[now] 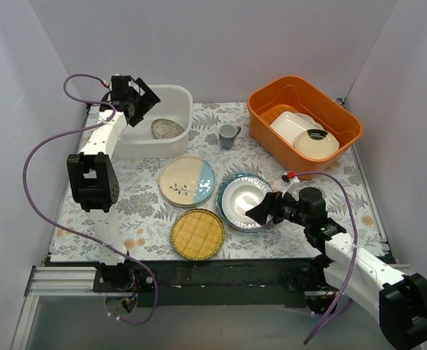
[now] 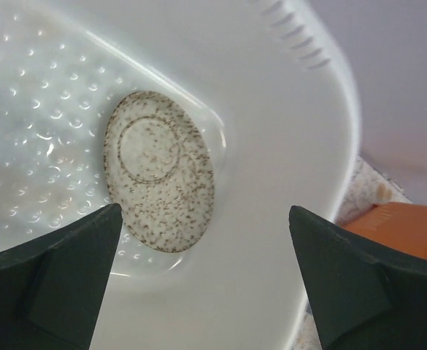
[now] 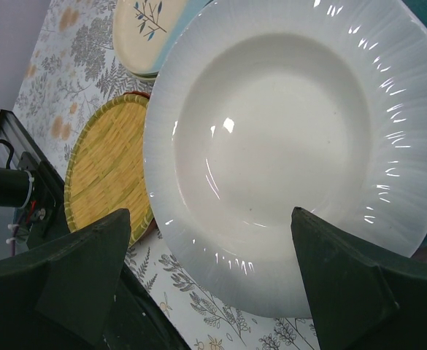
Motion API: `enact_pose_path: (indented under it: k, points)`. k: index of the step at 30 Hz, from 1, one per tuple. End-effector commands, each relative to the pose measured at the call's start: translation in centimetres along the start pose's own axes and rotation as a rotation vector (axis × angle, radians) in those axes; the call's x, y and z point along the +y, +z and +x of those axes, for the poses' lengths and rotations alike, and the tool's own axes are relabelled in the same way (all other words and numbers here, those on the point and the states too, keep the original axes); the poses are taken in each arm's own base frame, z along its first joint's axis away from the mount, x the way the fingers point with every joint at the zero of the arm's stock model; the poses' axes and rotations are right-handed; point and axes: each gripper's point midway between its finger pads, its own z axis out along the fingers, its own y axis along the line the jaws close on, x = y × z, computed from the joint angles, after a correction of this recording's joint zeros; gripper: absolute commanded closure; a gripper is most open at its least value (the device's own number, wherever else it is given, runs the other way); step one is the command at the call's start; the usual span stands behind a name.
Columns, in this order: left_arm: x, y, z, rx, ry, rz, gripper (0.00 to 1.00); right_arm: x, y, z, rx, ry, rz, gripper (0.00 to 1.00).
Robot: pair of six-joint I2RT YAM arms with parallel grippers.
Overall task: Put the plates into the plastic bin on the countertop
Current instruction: Place the plate in the plastic bin.
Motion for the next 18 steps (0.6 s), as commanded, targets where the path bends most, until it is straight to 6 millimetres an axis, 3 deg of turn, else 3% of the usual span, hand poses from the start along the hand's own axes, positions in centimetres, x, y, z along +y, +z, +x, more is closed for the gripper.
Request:
enact_pose_path:
  k: [1,8,11,18]
  points:
    - [-3.9,-5.7,-3.5,-0.118,0.016,0.108,0.02,0.3,0.2,-0.6,-0.013,-0.018,-0.011,0.02]
    - [-5.6,-7.4,-3.2,-0.157,0.074,0.121,0.02,0.5,0.3,-1.1,-0.018,-0.024,-0.016,0.02]
    - [-6.8,-8.1,-2.2,-0.162,0.116,0.137,0.02,0.5,0.3,-1.4,-0.024,-0.025,-0.008,0.02]
    - [-8.1,-10.6,2.3,-0.110,0.188,0.196,0.02,0.6,0.2,-2.3,-0.043,-0.037,0.008,0.02]
